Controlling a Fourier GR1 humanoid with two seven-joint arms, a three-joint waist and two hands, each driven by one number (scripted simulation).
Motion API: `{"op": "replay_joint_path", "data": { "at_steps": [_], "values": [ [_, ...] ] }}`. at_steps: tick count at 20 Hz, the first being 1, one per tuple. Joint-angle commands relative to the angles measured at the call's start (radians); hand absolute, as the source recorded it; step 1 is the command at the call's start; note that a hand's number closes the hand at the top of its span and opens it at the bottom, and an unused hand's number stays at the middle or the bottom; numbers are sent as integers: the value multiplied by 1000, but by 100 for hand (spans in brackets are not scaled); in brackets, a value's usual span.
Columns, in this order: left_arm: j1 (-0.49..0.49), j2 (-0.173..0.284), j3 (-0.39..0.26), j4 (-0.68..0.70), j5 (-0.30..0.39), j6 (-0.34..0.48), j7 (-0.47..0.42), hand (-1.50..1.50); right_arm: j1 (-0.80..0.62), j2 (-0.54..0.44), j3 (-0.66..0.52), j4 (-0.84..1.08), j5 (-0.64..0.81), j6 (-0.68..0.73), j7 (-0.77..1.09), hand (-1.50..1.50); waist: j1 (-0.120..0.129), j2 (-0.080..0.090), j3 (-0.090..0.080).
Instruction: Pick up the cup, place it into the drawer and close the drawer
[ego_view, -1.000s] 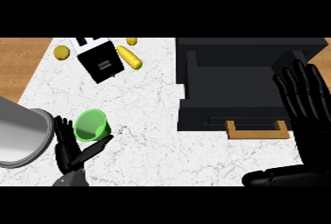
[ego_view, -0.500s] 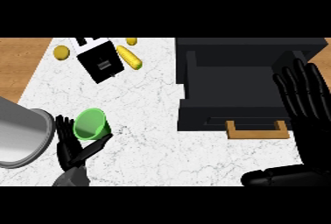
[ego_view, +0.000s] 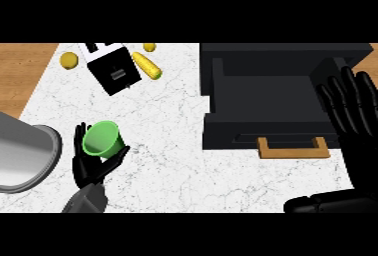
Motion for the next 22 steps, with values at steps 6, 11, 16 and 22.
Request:
{"op": "replay_joint_path", "data": {
  "at_steps": [6,11,16,22],
  "values": [
    [-97,14,17,160,-20,-72,-172,150,-25,-18,-48,44,-33,16,-21,-150,-5,2,-1],
    [-86,0,31,123,-26,14,-228,150,-34,-8,1,-2,-2,-4,30,-150,-6,2,-1],
    [-49,52,-104,46,-119,-194,-121,150,-6,-13,-28,31,-20,22,-28,-150,2,-2,0],
    [-44,94,-132,-87,-115,-253,-62,150,-35,-35,-69,24,-50,13,12,-150,9,-4,1]
  ]
}}
